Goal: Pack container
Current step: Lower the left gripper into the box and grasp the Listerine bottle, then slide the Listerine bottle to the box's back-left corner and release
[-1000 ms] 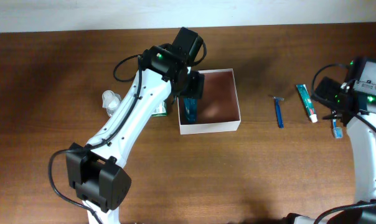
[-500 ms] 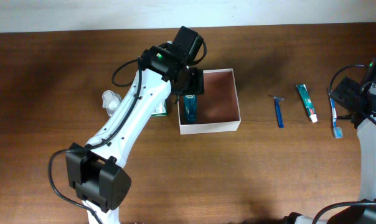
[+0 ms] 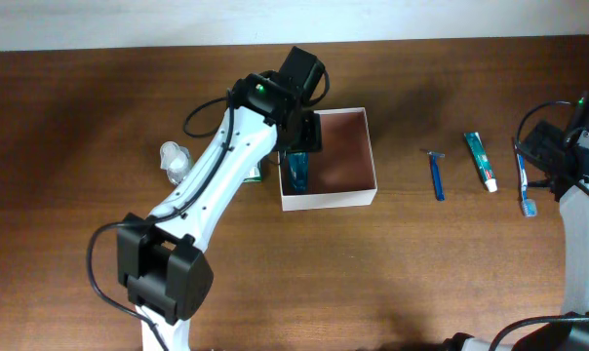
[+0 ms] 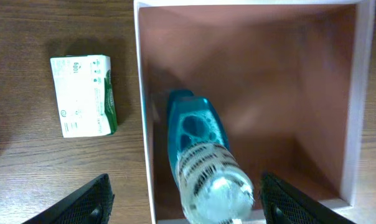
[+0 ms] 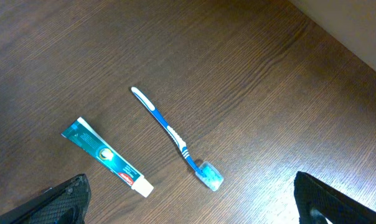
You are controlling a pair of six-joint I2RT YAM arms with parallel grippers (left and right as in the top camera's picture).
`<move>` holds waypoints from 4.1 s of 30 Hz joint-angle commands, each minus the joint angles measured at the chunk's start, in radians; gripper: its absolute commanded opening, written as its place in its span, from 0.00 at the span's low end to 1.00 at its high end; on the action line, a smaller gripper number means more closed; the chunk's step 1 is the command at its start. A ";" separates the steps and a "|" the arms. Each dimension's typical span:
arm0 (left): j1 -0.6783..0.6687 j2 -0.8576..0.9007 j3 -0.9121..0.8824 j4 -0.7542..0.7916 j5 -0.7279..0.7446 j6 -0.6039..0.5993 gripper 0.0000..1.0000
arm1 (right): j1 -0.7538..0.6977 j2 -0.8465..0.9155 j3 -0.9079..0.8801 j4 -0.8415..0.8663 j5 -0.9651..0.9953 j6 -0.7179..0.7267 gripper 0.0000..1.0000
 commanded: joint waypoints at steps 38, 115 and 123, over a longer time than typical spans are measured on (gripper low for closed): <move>-0.035 0.053 0.003 0.032 -0.059 -0.010 0.73 | -0.003 0.002 0.009 0.003 0.023 -0.006 0.98; 0.031 0.055 0.091 0.177 -0.190 0.078 0.09 | -0.003 0.002 0.009 0.003 0.023 -0.006 0.98; 0.031 0.103 0.091 0.176 -0.190 0.078 0.09 | -0.003 0.002 0.009 0.003 0.023 -0.006 0.99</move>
